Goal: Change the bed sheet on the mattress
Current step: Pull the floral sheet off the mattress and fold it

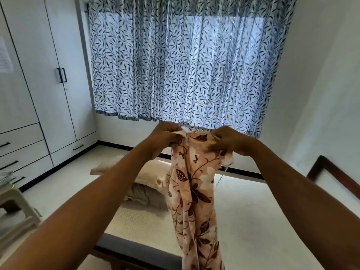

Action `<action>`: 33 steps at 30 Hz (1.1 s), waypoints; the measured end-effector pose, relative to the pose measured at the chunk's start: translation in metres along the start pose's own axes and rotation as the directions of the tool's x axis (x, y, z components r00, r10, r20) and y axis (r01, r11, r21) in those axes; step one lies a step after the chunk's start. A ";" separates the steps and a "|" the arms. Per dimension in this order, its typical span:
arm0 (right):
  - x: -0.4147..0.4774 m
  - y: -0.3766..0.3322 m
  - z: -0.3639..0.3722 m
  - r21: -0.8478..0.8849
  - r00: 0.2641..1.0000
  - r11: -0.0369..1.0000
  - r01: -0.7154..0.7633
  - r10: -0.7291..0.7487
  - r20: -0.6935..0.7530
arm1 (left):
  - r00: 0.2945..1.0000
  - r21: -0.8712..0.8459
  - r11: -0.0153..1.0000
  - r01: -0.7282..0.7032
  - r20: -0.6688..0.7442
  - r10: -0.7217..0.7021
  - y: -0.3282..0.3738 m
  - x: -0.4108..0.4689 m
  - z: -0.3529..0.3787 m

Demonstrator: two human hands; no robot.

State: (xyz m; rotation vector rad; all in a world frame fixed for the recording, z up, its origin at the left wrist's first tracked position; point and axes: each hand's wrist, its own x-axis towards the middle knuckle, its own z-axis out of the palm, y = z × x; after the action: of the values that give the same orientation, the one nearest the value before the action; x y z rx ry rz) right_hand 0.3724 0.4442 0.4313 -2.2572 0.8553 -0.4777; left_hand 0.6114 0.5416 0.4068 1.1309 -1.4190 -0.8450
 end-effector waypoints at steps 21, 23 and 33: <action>0.017 0.043 0.025 0.707 0.942 0.706 0.050 0.202 -0.269 | 0.899 0.116 0.936 0.332 -0.339 -0.277 -0.046 -0.013 -0.023; 0.027 0.043 0.033 0.422 0.886 0.906 -0.034 0.222 -0.407 | 0.826 0.286 0.821 0.494 -0.447 -0.342 -0.058 -0.014 -0.023; 0.024 0.063 0.117 0.326 0.812 0.929 -0.174 0.323 -0.486 | 0.751 0.289 0.719 0.632 -0.458 -0.476 -0.097 -0.040 -0.019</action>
State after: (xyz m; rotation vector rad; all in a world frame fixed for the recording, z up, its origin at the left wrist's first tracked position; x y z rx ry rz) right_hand 0.4244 0.4456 0.3072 -1.7400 1.2622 -1.0592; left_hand 0.6465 0.5531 0.3064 2.0273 -0.9663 -0.6936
